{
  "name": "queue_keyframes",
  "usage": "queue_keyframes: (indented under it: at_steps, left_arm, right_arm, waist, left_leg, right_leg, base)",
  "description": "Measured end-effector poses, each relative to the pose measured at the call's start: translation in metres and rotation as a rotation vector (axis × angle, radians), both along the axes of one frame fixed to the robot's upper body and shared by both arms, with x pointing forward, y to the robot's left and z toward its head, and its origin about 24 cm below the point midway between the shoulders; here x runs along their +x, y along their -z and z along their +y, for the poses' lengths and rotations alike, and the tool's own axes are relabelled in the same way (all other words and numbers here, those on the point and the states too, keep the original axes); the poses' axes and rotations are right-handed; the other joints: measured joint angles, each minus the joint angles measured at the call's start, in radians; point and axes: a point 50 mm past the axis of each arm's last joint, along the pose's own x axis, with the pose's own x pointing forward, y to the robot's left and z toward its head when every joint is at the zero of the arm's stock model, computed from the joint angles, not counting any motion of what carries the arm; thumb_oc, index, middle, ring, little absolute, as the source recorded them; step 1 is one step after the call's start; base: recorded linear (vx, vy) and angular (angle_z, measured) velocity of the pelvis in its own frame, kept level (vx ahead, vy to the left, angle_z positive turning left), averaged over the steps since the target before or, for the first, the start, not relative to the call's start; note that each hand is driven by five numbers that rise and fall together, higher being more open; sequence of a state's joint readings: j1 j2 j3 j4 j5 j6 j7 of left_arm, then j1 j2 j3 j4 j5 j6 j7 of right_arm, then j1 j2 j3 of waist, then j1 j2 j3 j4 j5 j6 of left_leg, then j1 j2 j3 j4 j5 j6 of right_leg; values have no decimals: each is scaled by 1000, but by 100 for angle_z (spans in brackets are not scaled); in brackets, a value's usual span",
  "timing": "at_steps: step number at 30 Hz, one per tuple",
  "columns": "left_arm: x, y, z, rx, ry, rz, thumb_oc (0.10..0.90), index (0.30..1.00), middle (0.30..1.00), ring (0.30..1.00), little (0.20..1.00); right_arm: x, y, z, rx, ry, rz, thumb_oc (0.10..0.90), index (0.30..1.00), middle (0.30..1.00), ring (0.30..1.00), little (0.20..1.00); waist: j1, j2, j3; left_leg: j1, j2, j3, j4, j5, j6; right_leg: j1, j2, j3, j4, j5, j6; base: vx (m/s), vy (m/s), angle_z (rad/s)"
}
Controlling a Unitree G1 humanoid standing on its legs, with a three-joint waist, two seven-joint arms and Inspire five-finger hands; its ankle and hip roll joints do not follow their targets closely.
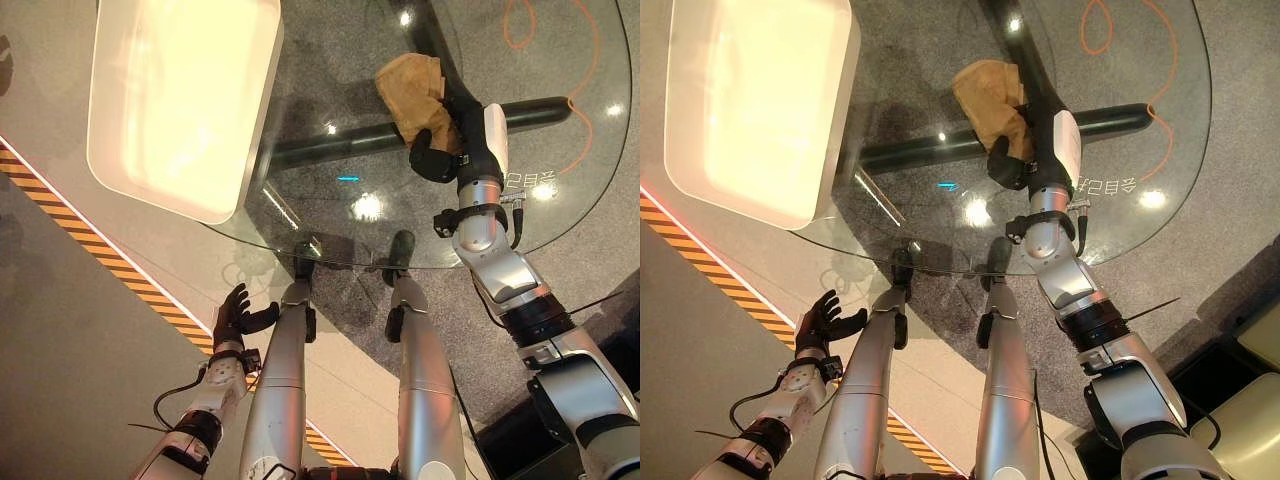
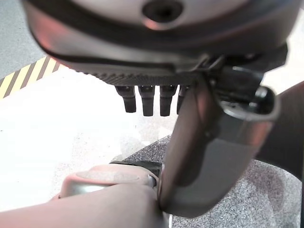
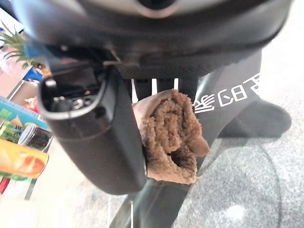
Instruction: Wipe the table with a cloth and put it in the basket.
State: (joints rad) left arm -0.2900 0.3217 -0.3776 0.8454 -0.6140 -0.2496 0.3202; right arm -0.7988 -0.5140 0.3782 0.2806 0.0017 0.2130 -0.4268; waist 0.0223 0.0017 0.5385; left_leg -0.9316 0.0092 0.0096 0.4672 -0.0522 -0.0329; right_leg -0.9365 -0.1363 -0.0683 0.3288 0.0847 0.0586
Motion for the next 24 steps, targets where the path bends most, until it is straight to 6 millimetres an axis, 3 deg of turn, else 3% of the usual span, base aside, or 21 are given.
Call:
queue_keyframes:
  at_steps: [6,11,15,18,24]
  left_arm:
    - [0,0,1,2,-3,1,800,900,900,900,900]
    - [1,-1,0,1,2,1,800,900,900,900,900]
    - [2,-2,-3,-4,12,-7,800,900,900,900,900]
    - [2,-3,-4,-4,14,-8,800,900,900,900,900]
    - [3,-4,-3,-1,5,-14,800,900,900,900,900]
  right_arm:
    - [-2,3,16,-62,-166,65,100,300,300,300,200]
    - [-9,27,46,-128,-366,179,100,300,300,300,200]
    - [-15,47,57,-126,-444,252,100,300,300,300,200]
    - [-18,57,62,-119,-468,287,100,300,300,300,200]
    - [-19,59,60,-95,-460,285,100,300,300,300,200]
  waist:
    - [2,0,0]
    - [13,1,0]
    - [34,1,0]
    - [37,1,0]
    - [30,1,0]
  left_leg:
    - [3,5,-6,-11,6,-9]
    - [6,6,-8,-10,6,-10]
    - [5,4,-17,-10,8,-12]
    - [4,3,-23,-8,8,-13]
    - [3,3,-24,-9,8,-13]
  right_leg:
    - [0,4,-8,2,-8,0]
    - [-2,3,-11,16,-14,-7]
    - [-2,1,-20,22,-18,-9]
    - [-2,-2,-29,34,-23,-11]
    - [-2,-2,-30,35,-23,-11]
  base:
    - [0,0,0]
    - [-2,-4,2]
    - [-2,-8,5]
    - [1,-6,7]
    - [0,0,0]
